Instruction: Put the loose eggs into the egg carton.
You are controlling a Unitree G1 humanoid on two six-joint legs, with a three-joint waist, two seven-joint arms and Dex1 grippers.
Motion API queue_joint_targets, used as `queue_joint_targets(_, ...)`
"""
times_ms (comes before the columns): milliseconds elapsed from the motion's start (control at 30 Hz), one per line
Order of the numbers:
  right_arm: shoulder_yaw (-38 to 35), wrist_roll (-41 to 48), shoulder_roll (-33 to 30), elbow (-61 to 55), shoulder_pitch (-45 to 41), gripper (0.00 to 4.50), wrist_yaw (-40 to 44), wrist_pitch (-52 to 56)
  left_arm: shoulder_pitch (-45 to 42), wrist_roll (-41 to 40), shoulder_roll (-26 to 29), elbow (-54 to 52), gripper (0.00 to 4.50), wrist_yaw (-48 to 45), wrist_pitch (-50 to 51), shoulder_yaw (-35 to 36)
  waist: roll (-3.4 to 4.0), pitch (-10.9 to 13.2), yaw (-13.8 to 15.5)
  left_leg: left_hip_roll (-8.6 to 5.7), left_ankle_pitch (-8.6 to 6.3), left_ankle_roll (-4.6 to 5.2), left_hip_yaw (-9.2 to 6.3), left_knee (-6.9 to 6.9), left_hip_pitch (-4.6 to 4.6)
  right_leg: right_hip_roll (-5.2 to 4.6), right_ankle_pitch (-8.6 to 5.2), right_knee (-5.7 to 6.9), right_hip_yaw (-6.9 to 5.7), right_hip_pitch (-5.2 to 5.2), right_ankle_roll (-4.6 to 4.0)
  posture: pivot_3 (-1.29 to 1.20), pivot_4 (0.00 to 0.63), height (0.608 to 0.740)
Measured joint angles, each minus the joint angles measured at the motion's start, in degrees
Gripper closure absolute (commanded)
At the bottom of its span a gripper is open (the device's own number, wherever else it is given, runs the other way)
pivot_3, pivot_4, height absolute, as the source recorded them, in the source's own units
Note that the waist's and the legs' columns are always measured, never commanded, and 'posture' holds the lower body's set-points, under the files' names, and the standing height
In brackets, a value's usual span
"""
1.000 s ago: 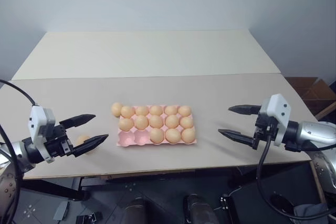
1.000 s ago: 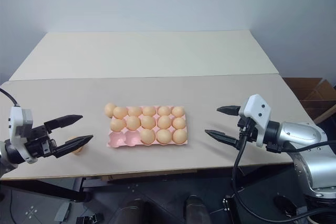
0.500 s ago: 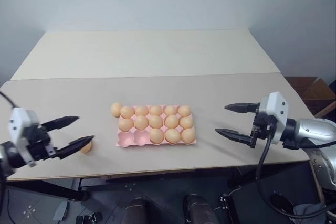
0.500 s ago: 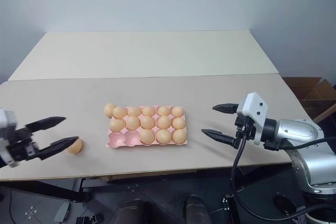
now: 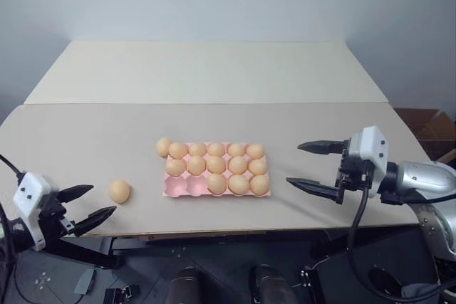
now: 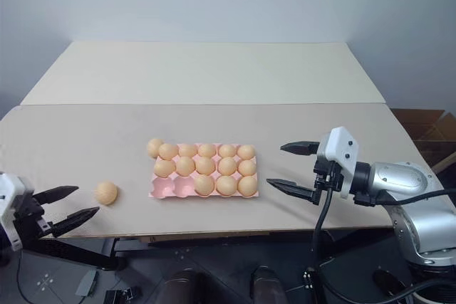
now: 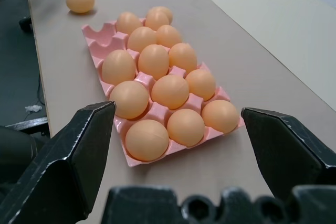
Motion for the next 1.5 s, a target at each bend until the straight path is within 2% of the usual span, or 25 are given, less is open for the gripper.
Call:
queue_joint_targets(267,1.4,0.0,1.3,-1.4,0.5,0.01,-2.0,-0.3,-7.5,3.0,0.0,4.7,0.0,3.0,0.7,-6.8,0.0,0.0,0.1,-0.02,0.0,0.0,-0.01,0.0,0.02,0.0,0.04,0.0,-0.01,0.04,0.06,0.0,0.15,0.74)
queue_joint_targets(400,1.4,0.0,1.3,-1.4,0.5,0.0,-2.2,-0.6,-10.8,4.7,0.2,6.8,0.8,4.6,2.7,-10.8,-0.01,0.0,0.1,-0.02,0.0,0.0,-0.01,0.0,0.0,0.0,0.21,0.0,-0.01,0.03,0.23,0.0,0.15,0.74)
queue_joint_targets(533,1.4,0.0,1.3,-1.4,0.4,0.0,-2.6,-0.7,-12.5,5.5,0.2,7.6,2.09,5.0,2.9,-12.6,-0.01,0.0,-0.1,-0.01,0.0,0.0,-0.01,0.0,0.0,0.0,0.25,0.0,0.0,0.02,0.27,0.0,0.15,0.74)
queue_joint_targets(600,1.4,0.0,1.3,-1.4,0.4,0.0,-2.6,-0.7,-12.6,5.4,0.2,7.6,2.4,5.0,2.9,-12.8,0.0,0.0,-0.2,-0.01,0.0,0.0,-0.01,0.0,0.01,0.0,0.25,0.01,-0.01,0.02,0.27,0.0,0.15,0.74)
queue_joint_targets(867,1.4,0.0,1.3,-1.8,0.3,0.0,-3.9,-0.7,-11.8,2.8,0.3,3.6,2.4,1.8,2.2,-11.1,-0.01,0.0,-0.2,-0.01,0.0,0.0,-0.01,0.0,-0.01,-0.02,0.23,0.0,-0.01,0.01,0.23,0.0,0.15,0.74)
queue_joint_targets(1033,1.5,0.0,1.3,-2.3,0.2,0.0,-4.6,-0.7,-18.5,-3.2,0.3,-3.5,2.4,-0.1,2.8,-11.6,0.0,0.0,0.3,-0.06,0.01,0.0,-0.04,0.04,0.0,-0.03,0.26,-0.01,-0.01,0.09,0.28,0.0,0.15,0.74)
queue_joint_targets(1100,1.7,0.0,1.3,-2.4,0.0,0.0,-5.0,-0.7,-22.0,-4.2,-1.7,-5.8,2.4,0.9,3.3,-14.3,0.02,0.0,0.3,-0.12,0.01,0.0,-0.04,0.04,0.01,-0.04,0.32,-0.02,0.02,0.13,0.4,0.0,0.15,0.74)
queue_joint_targets(1200,1.9,0.0,1.5,-2.9,-0.4,0.0,-6.0,-0.7,-25.1,-4.0,-4.9,-8.9,2.4,2.2,4.2,-22.5,0.01,0.0,0.1,-0.12,0.01,0.0,-0.03,0.06,-0.02,0.0,0.35,-0.07,0.06,0.13,0.45,0.0,0.15,0.74)
queue_joint_targets(1433,1.9,0.0,1.5,-3.8,-0.4,0.0,-7.4,-0.6,-26.8,1.1,-6.4,-6.7,2.4,3.1,4.2,-32.5,0.01,0.0,-0.4,-0.09,0.01,0.01,-0.1,0.06,0.04,0.09,0.34,0.01,0.06,0.14,0.44,0.0,0.15,0.74)
queue_joint_targets(1500,1.9,0.1,1.5,-3.9,-0.4,0.0,-7.9,-0.6,-26.8,3.1,-6.3,-5.7,1.81,3.2,4.0,-34.4,0.01,0.0,-0.4,-0.1,0.01,0.02,-0.09,0.08,0.02,0.07,0.34,0.0,0.06,0.14,0.45,0.0,0.15,0.74)
